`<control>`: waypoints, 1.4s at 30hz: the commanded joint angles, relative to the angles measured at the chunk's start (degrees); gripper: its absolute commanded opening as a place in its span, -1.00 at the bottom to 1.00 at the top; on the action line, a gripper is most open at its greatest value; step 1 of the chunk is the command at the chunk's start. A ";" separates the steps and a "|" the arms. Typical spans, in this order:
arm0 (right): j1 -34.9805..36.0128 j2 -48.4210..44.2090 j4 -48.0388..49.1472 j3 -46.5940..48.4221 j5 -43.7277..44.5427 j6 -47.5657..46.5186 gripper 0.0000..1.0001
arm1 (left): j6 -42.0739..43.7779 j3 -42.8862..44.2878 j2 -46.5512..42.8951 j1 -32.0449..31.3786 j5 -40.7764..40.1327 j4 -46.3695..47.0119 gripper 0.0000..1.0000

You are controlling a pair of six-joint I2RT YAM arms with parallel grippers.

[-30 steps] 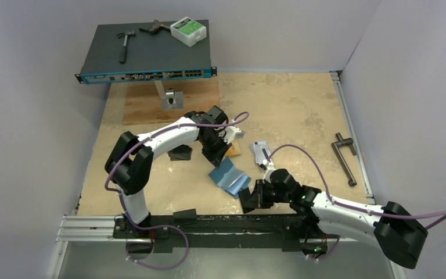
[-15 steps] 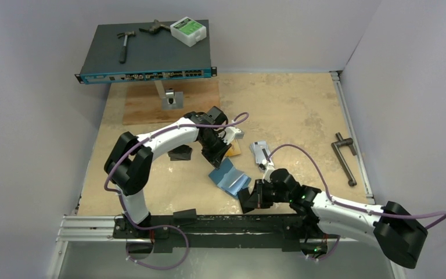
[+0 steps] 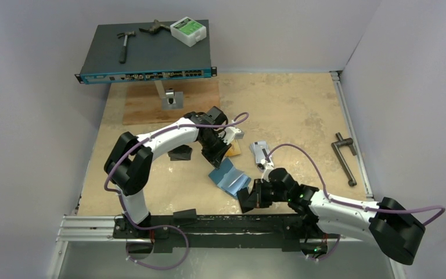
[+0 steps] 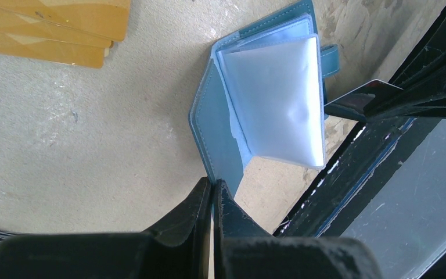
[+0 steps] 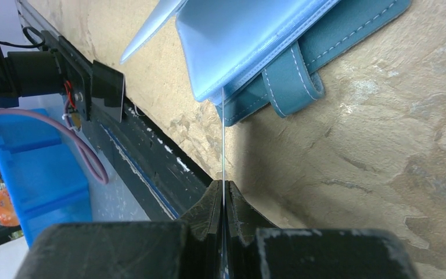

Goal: Put the credit cards into the card holder
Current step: Open the card holder at the center of the board.

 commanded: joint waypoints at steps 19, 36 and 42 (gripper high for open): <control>-1.05 7.31 6.24 8.90 3.76 -1.92 -1.00 | -0.29 -0.59 -3.25 0.08 2.81 1.03 -1.00; -2.05 16.52 11.03 12.74 3.91 -3.85 -1.00 | -1.58 0.17 -0.09 1.83 13.62 -0.43 -0.38; -2.18 19.26 12.33 14.50 3.05 -4.61 -1.00 | -1.53 0.81 1.69 1.93 15.70 -0.85 -0.33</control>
